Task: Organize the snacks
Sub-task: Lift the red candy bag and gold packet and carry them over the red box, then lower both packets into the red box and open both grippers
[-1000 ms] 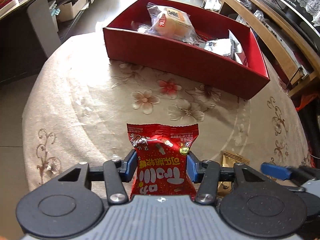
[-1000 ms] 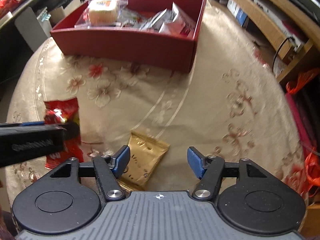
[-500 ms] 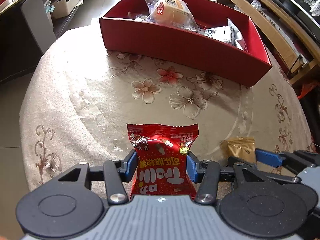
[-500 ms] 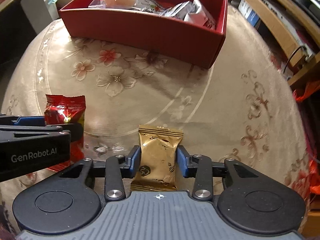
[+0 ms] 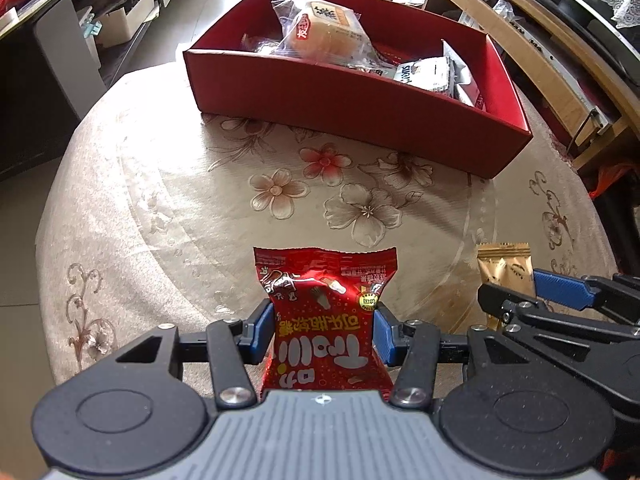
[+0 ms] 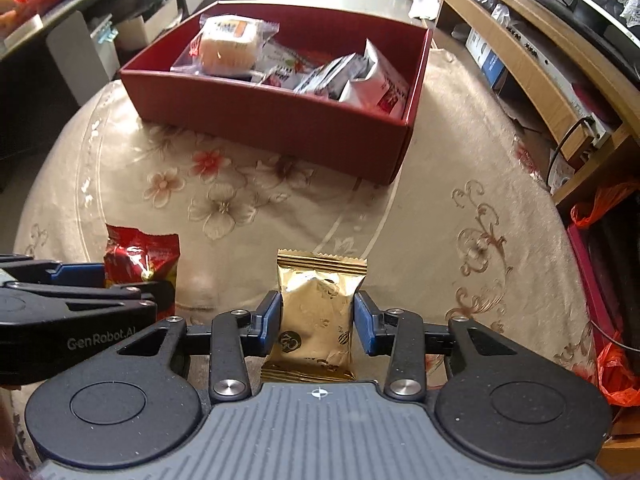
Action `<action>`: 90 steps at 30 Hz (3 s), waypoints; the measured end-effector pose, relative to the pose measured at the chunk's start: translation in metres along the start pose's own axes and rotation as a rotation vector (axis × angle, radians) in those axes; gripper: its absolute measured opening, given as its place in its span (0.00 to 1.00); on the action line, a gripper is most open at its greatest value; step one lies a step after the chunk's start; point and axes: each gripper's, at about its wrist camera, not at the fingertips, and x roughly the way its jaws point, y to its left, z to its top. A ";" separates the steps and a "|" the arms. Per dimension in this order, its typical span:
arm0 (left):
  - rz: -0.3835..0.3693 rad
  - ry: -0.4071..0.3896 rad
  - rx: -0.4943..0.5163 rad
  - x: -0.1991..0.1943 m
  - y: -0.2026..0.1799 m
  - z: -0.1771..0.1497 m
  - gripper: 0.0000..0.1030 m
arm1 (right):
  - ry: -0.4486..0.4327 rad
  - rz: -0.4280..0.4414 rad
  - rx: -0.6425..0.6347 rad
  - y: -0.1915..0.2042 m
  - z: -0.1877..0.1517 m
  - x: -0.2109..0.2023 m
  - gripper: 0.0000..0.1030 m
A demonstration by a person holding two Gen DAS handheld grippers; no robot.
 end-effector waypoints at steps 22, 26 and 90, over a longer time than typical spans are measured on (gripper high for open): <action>-0.007 -0.068 0.020 -0.018 -0.009 0.025 0.45 | -0.088 0.023 0.019 -0.011 0.022 -0.019 0.46; -0.008 -0.087 0.021 -0.022 -0.011 0.035 0.45 | -0.105 0.030 0.039 -0.016 0.029 -0.022 0.46; 0.025 -0.272 0.067 0.034 -0.036 0.200 0.50 | -0.222 0.090 0.252 -0.069 0.146 0.054 0.54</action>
